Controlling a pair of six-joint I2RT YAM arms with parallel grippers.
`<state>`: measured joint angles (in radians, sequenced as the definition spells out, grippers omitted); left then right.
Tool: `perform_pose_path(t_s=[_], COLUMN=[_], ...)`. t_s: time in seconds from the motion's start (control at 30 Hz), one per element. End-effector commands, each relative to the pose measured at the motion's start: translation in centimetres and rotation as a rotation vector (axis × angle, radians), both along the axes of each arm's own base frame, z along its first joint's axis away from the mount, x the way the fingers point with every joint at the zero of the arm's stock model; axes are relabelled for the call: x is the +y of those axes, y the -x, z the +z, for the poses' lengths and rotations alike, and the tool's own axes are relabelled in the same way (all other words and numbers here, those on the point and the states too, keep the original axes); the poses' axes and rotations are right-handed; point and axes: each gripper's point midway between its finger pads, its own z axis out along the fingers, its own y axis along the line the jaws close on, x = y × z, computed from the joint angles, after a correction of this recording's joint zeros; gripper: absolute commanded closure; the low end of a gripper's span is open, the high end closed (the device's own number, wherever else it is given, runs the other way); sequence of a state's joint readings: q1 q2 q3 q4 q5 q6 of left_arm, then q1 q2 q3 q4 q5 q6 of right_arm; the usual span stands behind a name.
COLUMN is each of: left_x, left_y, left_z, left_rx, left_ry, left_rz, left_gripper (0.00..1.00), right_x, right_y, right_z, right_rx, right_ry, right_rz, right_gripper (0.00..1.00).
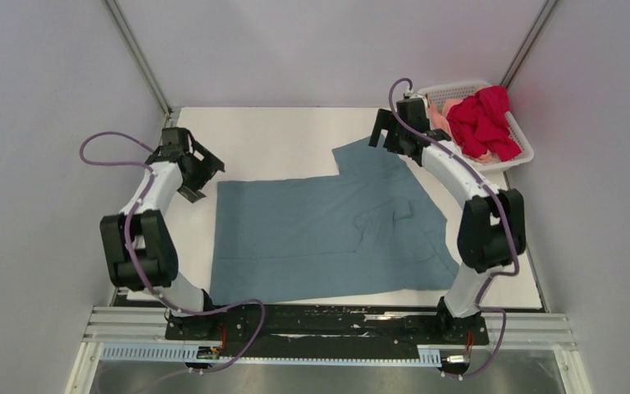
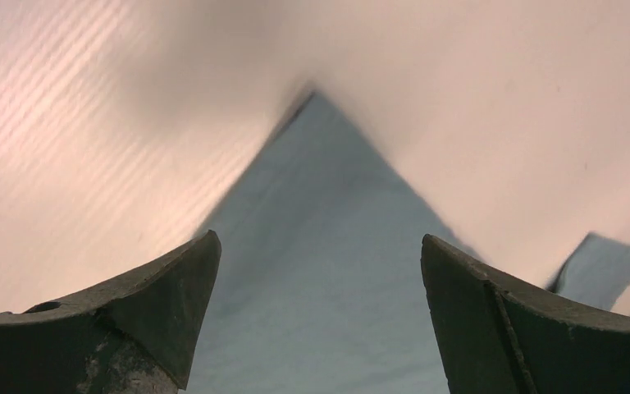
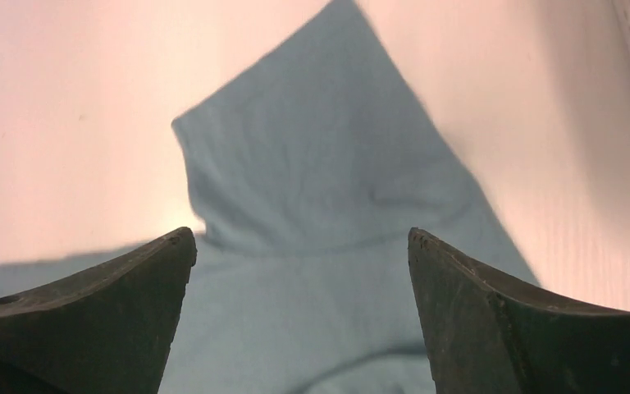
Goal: Fold and stack the t-shirts
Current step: Grab the side of the flattened tshirt furthest away from the robot with both arms
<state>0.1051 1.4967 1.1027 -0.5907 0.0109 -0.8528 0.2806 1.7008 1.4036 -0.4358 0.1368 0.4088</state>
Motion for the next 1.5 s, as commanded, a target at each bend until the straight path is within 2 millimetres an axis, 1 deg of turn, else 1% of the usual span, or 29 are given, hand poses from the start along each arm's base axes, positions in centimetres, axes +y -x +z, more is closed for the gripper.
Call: perform_pose_path(t_s=[0.0,0.03,0.07,0.1,0.17,0.27,0.37,0.4,0.6,0.7,0.8,0.9,0.93,0.97,1.03,1.13,1.27,1.37,1.43,1.47], left_x=[2.5,2.5,2.7,2.8,2.8,2.9,2.3,1.8,0.5,-0.5,-0.9,-1.6,-1.6,-1.7,-1.7,-1.8,-2.1,-2.2,-2.2,-2.3], left_y=[-4.7,-5.7,-6.2,-7.0,-7.9,-8.5,-9.1,-9.2,-8.7,-8.7,-8.7,-8.6,-8.4,-8.4,-8.2,-8.0,-7.4,-6.9,-6.7,-6.7], left_z=[-2.3,-2.8,-3.2,-3.8,-4.9,-6.4,-7.7,-7.8,-9.3,-9.8,-10.1,-10.0,-10.0,-10.0,-10.0,-9.9,-10.0,-10.1,-10.1,-10.1], left_rx=[0.031,0.045,0.051,0.057,0.082,0.119,0.136,0.127,0.140,0.138,0.167,0.181,0.189,0.192,0.203,0.209,0.226,0.247,0.255,0.256], left_ry=[0.038,0.057,0.063,0.067,0.079,0.086,0.119,0.139,0.184,0.215,0.205,0.188,0.183,0.182,0.179,0.186,0.183,0.168,0.154,0.151], left_rz=[-0.016,-0.033,-0.034,-0.039,-0.055,-0.074,-0.108,-0.131,-0.209,-0.265,-0.302,-0.342,-0.349,-0.353,-0.356,-0.363,-0.391,-0.412,-0.426,-0.433], left_gripper=[0.00,0.00,0.00,0.00,0.00,0.00,0.00,0.00,0.04,0.09,0.13,0.21,0.25,0.26,0.33,0.50,0.60,0.66,0.76,0.87], right_x=[-0.1,-0.4,-0.5,-0.7,-1.1,-1.6,-2.1,-2.1,-1.9,-1.6,-1.5,-1.3,-1.0,-0.9,-0.7,-0.4,-0.9,-1.3,-1.4,-1.5], right_y=[-7.0,-8.3,-9.7,-10.6,-12.0,-13.2,-13.6,-13.6,-13.4,-13.4,-13.5,-13.7,-13.8,-13.9,-14.0,-14.2,-14.5,-14.6,-14.7,-14.7], right_z=[-0.5,-1.0,-0.9,-1.2,-2.1,-3.3,-4.4,-4.8,-5.8,-6.5,-7.1,-7.3,-7.3,-7.3,-7.5,-7.9,-8.8,-8.9,-8.9,-8.9], right_rx=[-0.048,-0.049,-0.064,-0.065,-0.065,-0.060,-0.045,-0.037,-0.018,-0.009,-0.001,0.001,0.002,0.000,0.001,0.004,0.010,0.008,0.007,0.005], right_ry=[-0.014,-0.006,0.000,0.006,0.018,0.040,0.048,0.045,0.032,0.019,0.018,0.008,-0.006,-0.012,-0.023,-0.027,0.004,0.027,0.036,0.039], right_rz=[0.043,0.041,0.039,0.041,0.031,0.025,0.020,0.021,0.032,0.048,0.057,0.069,0.082,0.088,0.102,0.122,0.120,0.109,0.107,0.108], right_gripper=[0.00,0.00,0.00,0.00,0.00,0.00,0.00,0.00,0.00,0.00,0.00,0.00,0.00,0.00,0.00,0.00,0.00,0.00,0.00,0.00])
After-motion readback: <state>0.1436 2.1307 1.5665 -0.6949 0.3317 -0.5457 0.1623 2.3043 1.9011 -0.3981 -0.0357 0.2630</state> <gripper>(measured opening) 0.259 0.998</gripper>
